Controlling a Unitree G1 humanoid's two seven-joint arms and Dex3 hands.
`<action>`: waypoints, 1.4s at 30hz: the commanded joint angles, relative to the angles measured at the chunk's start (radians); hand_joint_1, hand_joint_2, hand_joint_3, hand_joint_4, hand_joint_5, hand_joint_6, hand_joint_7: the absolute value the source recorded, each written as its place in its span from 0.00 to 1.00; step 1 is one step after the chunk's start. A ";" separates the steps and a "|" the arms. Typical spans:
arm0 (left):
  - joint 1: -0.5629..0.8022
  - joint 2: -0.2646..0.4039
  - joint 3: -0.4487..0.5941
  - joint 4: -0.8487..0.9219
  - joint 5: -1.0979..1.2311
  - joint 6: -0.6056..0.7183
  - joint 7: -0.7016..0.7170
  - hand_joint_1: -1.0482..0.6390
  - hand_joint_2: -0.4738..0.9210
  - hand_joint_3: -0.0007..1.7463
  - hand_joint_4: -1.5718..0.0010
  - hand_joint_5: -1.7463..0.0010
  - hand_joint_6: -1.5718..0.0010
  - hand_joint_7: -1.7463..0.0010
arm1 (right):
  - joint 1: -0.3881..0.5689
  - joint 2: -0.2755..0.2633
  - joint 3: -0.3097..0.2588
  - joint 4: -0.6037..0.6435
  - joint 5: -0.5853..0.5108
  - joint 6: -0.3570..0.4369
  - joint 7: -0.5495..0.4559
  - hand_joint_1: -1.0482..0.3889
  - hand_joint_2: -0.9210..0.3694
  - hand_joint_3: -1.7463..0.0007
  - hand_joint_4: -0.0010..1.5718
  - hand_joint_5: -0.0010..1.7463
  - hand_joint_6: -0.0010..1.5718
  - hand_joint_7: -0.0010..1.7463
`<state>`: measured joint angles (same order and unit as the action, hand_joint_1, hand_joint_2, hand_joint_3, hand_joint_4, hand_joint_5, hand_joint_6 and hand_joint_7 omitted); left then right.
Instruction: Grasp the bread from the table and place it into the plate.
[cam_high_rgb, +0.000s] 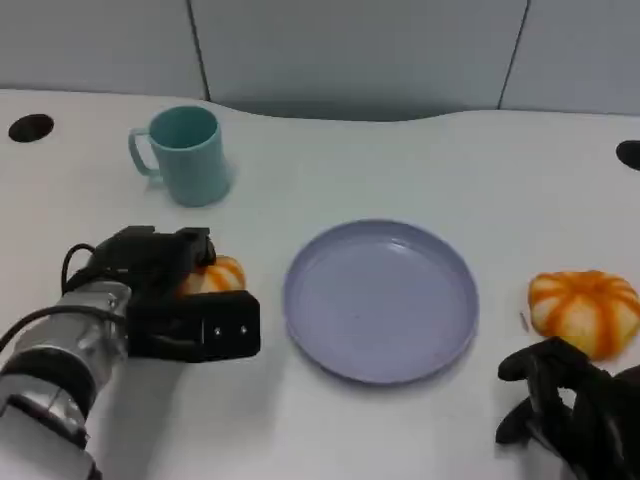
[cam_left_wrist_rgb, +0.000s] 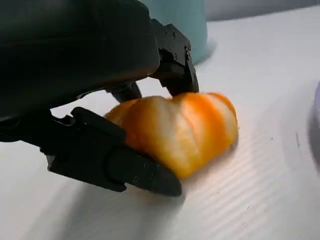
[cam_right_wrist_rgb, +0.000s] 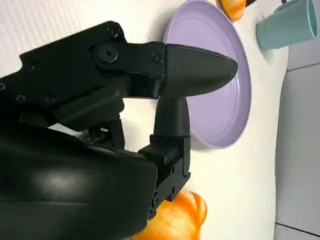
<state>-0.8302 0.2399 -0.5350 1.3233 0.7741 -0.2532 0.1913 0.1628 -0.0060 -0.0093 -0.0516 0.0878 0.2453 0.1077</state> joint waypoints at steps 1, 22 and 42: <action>0.056 0.001 0.007 0.021 -0.027 -0.028 0.028 0.49 0.99 0.04 0.54 0.00 0.68 0.00 | 0.009 -0.006 -0.007 -0.012 0.007 0.006 -0.002 0.52 0.00 0.66 0.36 1.00 0.26 0.94; 0.282 0.067 0.293 -0.118 -0.402 -0.457 -0.019 0.53 0.99 0.05 0.56 0.00 0.71 0.00 | -0.008 -0.008 -0.013 -0.008 0.011 0.020 -0.001 0.52 0.00 0.66 0.35 1.00 0.26 0.94; 0.218 -0.114 0.539 -0.444 -0.858 -0.271 -0.566 0.59 0.98 0.03 0.53 0.00 0.67 0.00 | -0.045 0.002 -0.005 0.044 0.004 0.004 -0.007 0.51 0.00 0.66 0.34 1.00 0.25 0.94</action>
<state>-0.5464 0.1365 0.0291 0.8814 -0.1161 -0.5253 -0.3607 0.1227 -0.0041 -0.0114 -0.0165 0.0874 0.2507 0.1047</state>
